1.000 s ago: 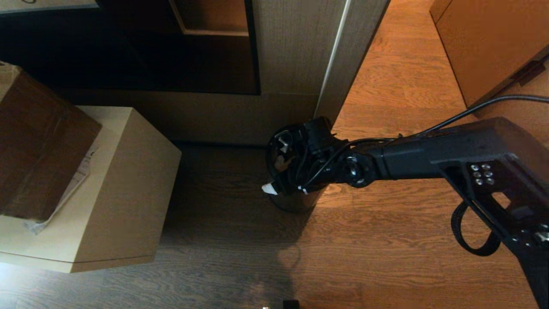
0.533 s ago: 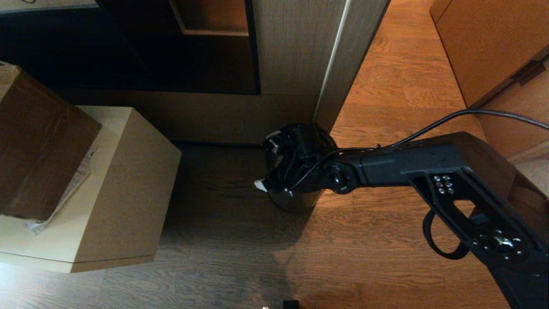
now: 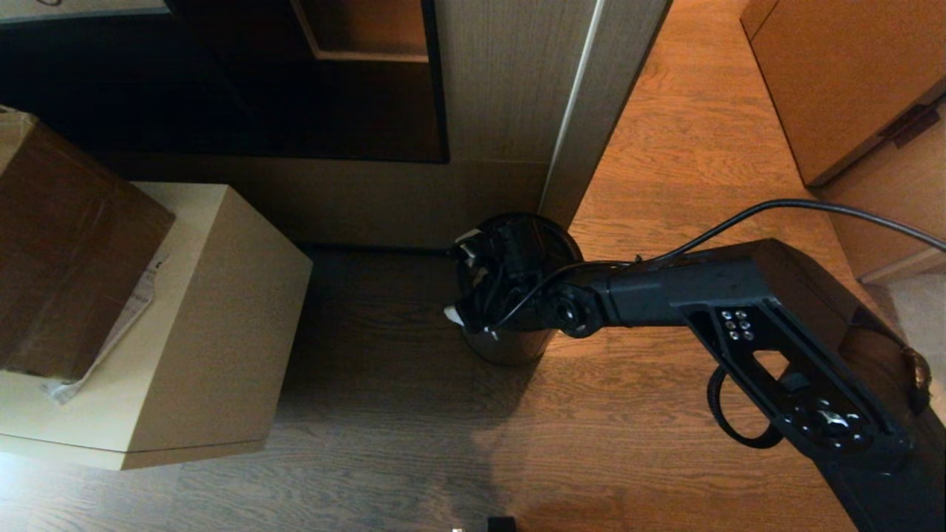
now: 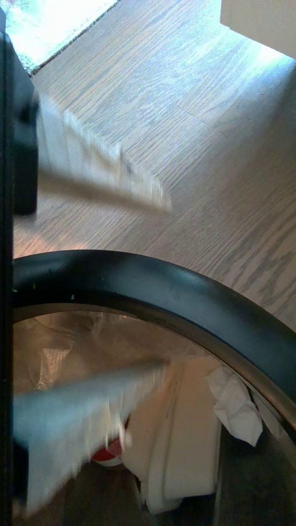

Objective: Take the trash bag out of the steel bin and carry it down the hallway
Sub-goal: Place the outer trash can on the ground

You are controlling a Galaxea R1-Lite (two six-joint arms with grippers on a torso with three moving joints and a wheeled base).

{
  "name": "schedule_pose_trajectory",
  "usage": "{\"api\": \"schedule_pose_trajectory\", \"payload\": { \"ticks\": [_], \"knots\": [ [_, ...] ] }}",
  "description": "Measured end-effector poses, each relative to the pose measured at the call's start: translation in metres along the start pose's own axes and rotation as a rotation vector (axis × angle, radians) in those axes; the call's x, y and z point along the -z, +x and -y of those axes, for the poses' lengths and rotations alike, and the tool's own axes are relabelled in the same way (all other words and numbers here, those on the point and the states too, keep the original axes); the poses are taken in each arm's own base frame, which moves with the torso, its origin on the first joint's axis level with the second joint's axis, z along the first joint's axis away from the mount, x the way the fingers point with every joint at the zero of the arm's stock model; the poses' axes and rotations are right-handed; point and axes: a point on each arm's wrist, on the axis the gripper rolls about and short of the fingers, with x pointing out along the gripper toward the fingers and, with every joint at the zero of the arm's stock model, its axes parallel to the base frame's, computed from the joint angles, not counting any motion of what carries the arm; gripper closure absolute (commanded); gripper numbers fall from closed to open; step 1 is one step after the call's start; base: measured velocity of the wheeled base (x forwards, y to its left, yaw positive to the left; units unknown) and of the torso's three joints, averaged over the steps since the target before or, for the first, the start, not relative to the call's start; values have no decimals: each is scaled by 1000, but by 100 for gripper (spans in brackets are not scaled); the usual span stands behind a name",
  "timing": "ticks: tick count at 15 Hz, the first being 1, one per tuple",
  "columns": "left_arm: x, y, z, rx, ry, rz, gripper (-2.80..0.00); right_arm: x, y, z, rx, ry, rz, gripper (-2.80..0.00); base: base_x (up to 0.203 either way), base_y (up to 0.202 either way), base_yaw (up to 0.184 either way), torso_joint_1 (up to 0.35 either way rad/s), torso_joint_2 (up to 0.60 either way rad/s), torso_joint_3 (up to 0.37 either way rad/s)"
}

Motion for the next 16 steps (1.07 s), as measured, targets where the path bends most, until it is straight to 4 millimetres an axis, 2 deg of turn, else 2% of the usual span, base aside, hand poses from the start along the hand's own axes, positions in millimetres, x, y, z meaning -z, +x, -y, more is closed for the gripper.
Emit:
{"api": "schedule_pose_trajectory", "payload": {
  "ticks": [7, 16],
  "knots": [
    [0, 0, 0, 0, 0, 0, 0, 0, 0, 0, 2, -2, -2, 0, 0, 0, 0, 0, 0, 0],
    [0, 0, 0, 0, 0, 0, 0, -11, -18, 3, 6, -54, 13, 0, 0, 0, 0, 0, 0, 0]
  ]
}}
